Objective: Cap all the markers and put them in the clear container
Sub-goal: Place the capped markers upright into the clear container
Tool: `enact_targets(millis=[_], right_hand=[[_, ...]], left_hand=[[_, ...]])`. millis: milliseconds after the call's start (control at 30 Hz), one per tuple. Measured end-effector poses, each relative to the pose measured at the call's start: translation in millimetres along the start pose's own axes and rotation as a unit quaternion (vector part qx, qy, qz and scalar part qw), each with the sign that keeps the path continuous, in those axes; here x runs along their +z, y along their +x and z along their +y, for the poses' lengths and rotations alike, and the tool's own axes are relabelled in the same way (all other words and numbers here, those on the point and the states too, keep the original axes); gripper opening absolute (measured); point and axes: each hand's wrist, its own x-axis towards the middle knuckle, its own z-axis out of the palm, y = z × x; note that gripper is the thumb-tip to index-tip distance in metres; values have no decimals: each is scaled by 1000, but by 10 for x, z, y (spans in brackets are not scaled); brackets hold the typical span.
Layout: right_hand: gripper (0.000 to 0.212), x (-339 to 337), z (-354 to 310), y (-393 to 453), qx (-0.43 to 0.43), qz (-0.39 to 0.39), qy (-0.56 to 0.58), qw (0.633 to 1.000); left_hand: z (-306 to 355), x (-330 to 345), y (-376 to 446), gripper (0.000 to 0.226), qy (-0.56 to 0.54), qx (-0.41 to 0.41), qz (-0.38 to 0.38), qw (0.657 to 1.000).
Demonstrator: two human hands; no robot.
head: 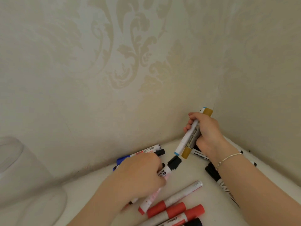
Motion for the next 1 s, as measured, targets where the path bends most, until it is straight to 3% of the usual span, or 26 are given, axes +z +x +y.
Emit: enact_targets(millis=[167, 300, 367, 500, 667, 800, 1000], right_hand=[[9, -7, -66, -28, 16, -36, 2, 999], [7, 29, -104, -133, 81, -170, -88, 978], [16, 78, -107, -203, 107, -227, -119, 961], [36, 172, -128, -293, 129, -307, -155, 930], [26, 263, -77, -347, 65, -319, -277, 904], [11, 316, -20, -358, 75, -288, -255, 920], [15, 309, -11, -306, 78, -235, -248, 937]], left_hand=[[-175, -171, 96, 21, -265, 14, -1, 964], [-195, -218, 115, 15, -510, 4, 41, 859], [-178, -221, 120, 17, -570, -2, 49, 820], [-158, -236, 104, 20, -616, 25, 35, 787], [-144, -206, 116, 19, -602, 31, 42, 797], [-96, -137, 137, 21, -548, 35, 110, 828], [-155, -137, 178, 24, -464, 29, 143, 874]])
